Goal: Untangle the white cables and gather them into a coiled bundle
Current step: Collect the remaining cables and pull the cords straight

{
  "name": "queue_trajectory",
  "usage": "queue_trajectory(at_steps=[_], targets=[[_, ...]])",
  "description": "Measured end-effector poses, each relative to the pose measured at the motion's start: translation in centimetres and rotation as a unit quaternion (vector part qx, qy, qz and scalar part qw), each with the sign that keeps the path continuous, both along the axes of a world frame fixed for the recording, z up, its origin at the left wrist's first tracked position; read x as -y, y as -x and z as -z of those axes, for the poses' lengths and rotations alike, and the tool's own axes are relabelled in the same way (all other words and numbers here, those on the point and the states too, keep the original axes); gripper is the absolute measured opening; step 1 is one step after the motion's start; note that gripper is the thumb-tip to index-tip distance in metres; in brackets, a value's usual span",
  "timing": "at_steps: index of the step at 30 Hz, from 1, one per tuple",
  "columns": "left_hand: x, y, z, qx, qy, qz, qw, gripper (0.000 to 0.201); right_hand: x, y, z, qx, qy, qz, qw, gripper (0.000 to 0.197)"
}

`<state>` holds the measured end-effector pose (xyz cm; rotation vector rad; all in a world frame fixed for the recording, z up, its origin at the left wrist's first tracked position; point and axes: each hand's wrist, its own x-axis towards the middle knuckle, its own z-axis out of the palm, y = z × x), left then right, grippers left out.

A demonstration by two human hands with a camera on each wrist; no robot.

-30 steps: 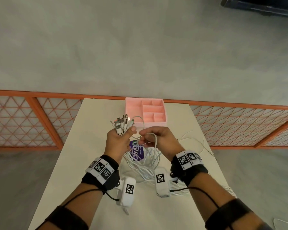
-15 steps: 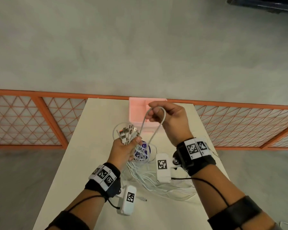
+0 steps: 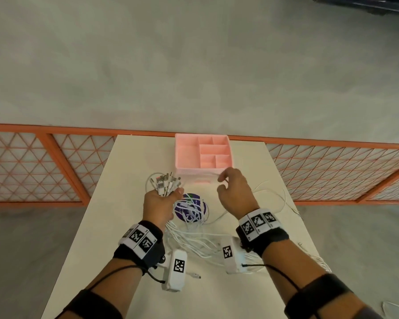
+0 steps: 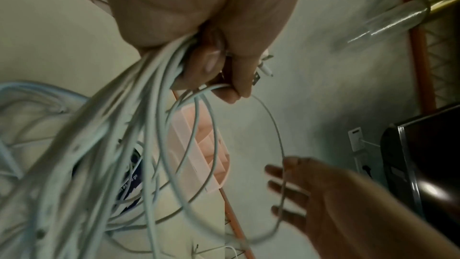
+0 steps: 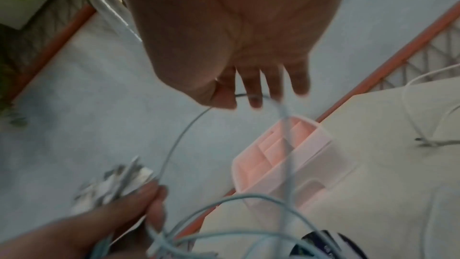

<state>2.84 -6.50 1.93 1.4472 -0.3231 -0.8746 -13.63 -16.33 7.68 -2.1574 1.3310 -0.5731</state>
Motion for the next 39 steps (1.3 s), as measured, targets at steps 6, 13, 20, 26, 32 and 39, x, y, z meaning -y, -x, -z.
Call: queue_trajectory(at_steps=[6, 13, 20, 26, 32, 39], targets=[[0.0, 1.3, -1.1, 0.039, 0.002, 0.058, 0.998, 0.008, -2.1, -2.8, 1.1, -0.184, 0.067, -0.158, 0.968, 0.021], [-1.0, 0.3, -1.4, -0.029, 0.047, 0.071, 0.996, 0.03, -1.7, -3.2, -1.7, 0.005, -0.063, -0.188, 0.98, 0.023], [-1.5, 0.9, -0.8, -0.02, 0.034, 0.103, 0.994, 0.012, -1.5, -4.3, -9.5, 0.373, -0.073, -0.088, 0.921, 0.021], [-2.0, 0.0, 1.0, -0.04, 0.001, 0.085, 0.996, 0.018, -0.3, -2.8, -11.6, 0.53, -0.065, -0.021, 0.845, 0.021], [-1.7, -1.0, 0.6, -0.038, 0.027, 0.028, 0.999, 0.009, 2.7, -0.3, -3.8, -0.02, -0.008, 0.004, 1.0, 0.033], [-0.4, -0.2, 0.7, 0.006, -0.011, 0.079, 0.997, 0.011, -0.7, -1.9, -1.2, -0.071, 0.162, -0.129, 0.976, 0.08]])
